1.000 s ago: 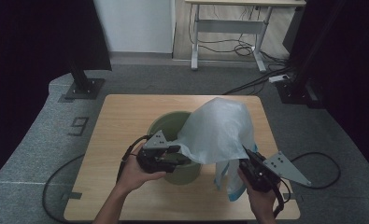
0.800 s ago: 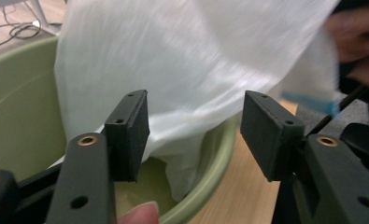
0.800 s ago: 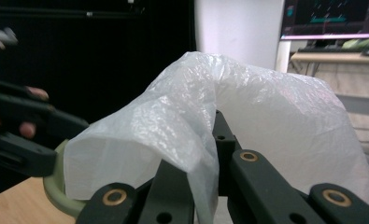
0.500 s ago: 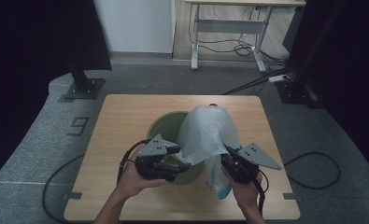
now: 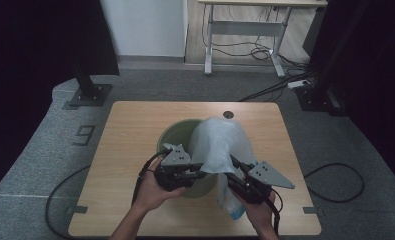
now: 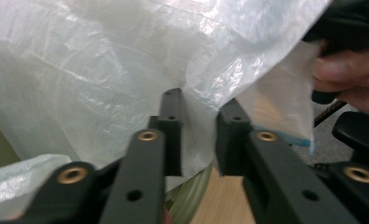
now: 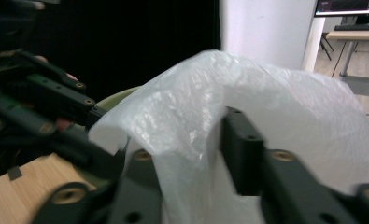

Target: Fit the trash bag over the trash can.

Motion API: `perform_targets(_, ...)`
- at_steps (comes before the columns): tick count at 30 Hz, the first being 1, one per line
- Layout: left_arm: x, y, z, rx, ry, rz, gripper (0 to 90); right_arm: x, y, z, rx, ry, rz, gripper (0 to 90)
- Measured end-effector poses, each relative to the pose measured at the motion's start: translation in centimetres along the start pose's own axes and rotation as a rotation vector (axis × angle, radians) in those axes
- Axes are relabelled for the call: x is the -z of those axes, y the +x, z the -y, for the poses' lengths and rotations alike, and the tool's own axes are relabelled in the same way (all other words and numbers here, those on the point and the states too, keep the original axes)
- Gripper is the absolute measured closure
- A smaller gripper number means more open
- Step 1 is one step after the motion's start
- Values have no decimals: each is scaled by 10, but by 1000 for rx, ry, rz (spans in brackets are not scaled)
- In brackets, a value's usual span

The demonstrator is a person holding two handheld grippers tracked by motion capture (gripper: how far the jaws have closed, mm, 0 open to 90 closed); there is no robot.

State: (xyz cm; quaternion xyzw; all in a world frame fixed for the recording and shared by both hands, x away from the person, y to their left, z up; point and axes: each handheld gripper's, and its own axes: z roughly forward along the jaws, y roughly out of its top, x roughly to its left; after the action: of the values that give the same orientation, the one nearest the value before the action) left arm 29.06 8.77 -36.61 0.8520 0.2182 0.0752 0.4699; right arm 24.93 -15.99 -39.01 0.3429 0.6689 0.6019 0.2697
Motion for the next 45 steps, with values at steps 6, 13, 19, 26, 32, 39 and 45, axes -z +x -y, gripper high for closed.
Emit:
perform_targets(6, 5, 10, 5, 69, -52, 13, 877, 19, 4, 11, 39, -5, -10, 397)
perform_targets(13, 16, 15, 6, 115, -115, -18, 895, 38, 7, 29, 28, 5, -11, 338)
perform_targets(19, 26, 20, 8, 134, -134, -35, 895, 42, 7, 45, 9, 25, -22, 318)
perform_targets(26, 41, 31, 15, 173, -158, -66, 895, 55, -3, 65, -44, 34, -55, 311)
perform_targets(32, 61, 44, 22, 216, -195, -92, 895, 54, -5, 70, -48, 21, -71, 317)
perform_targets(39, 81, 59, 34, 261, -218, -133, 894, 48, -21, 76, -85, 35, -17, 288)
perform_targets(45, 84, 65, 44, 287, -218, -153, 894, 34, -48, 84, -100, 62, 93, 248)
